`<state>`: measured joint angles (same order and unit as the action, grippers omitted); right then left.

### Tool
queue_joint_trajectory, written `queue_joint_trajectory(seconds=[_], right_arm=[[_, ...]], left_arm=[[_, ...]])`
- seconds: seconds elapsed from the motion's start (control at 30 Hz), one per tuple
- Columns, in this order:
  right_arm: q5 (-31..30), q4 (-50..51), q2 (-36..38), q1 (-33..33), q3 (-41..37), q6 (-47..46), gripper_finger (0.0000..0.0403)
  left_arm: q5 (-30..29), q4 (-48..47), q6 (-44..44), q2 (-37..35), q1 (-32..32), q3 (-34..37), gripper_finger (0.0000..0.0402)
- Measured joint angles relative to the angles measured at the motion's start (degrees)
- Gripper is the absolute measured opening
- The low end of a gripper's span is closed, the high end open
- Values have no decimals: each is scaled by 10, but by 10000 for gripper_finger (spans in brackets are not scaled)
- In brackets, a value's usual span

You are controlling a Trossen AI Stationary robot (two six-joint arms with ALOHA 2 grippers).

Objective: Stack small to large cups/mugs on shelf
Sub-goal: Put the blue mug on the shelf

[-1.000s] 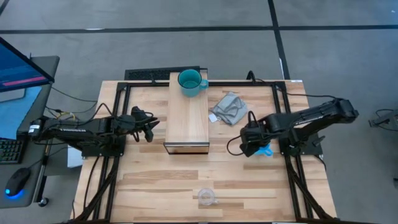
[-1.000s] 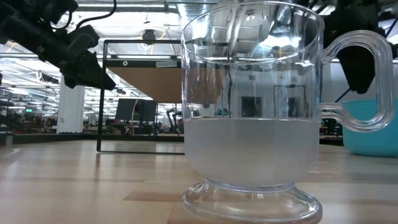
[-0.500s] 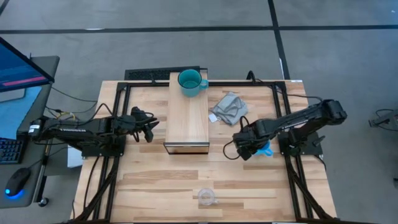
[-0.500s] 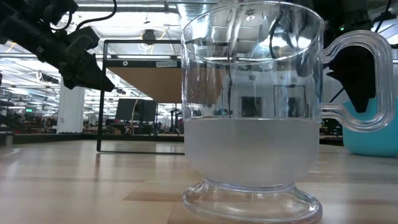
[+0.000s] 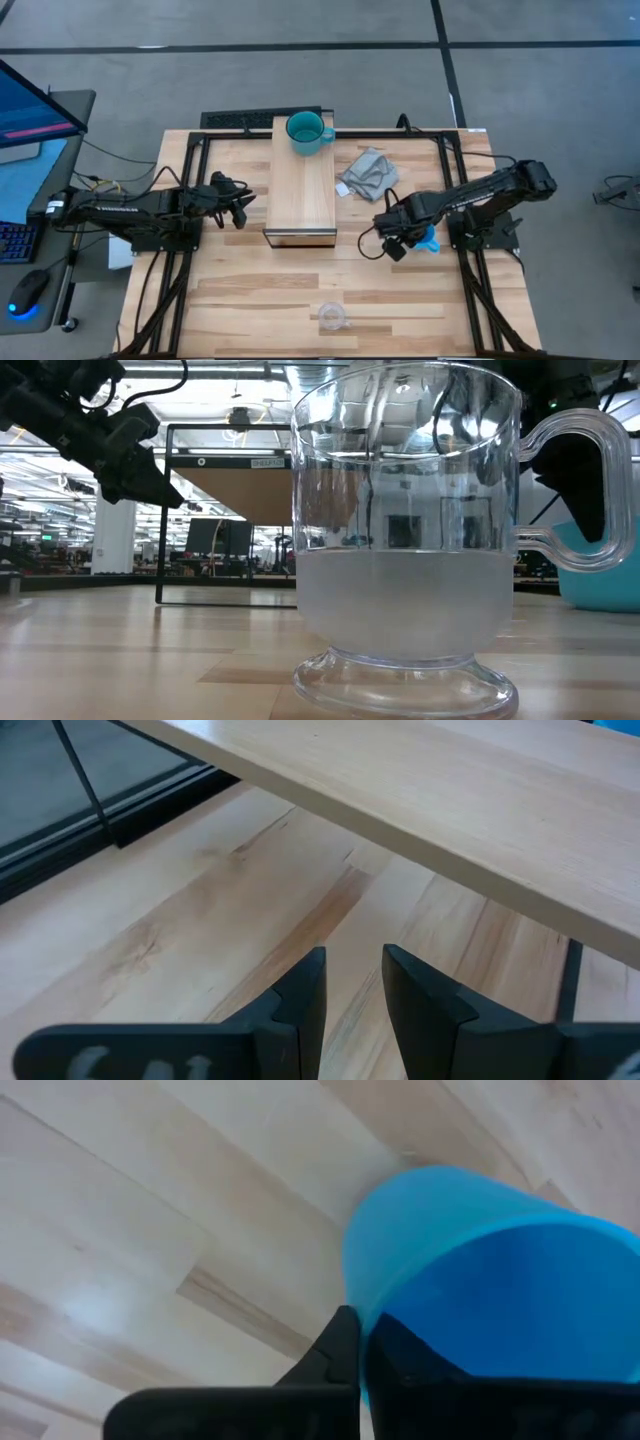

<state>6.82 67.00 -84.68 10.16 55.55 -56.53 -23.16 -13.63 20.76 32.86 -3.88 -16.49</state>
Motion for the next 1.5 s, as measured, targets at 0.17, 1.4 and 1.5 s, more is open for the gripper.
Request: queue_joint_trajectory(seconds=[0.17, 1.4, 1.5], right_arm=[[13, 6, 0, -9, 4, 13, 10], [-116, 231, -258, -164, 671, 493, 10], [-117, 230, -288, -159, 735, 518, 10]], left_arm=[[0, 0, 0, 0, 0, 0, 90], [18, -9, 30, 0, 0, 0, 90], [19, -10, 32, 0, 0, 0, 90]])
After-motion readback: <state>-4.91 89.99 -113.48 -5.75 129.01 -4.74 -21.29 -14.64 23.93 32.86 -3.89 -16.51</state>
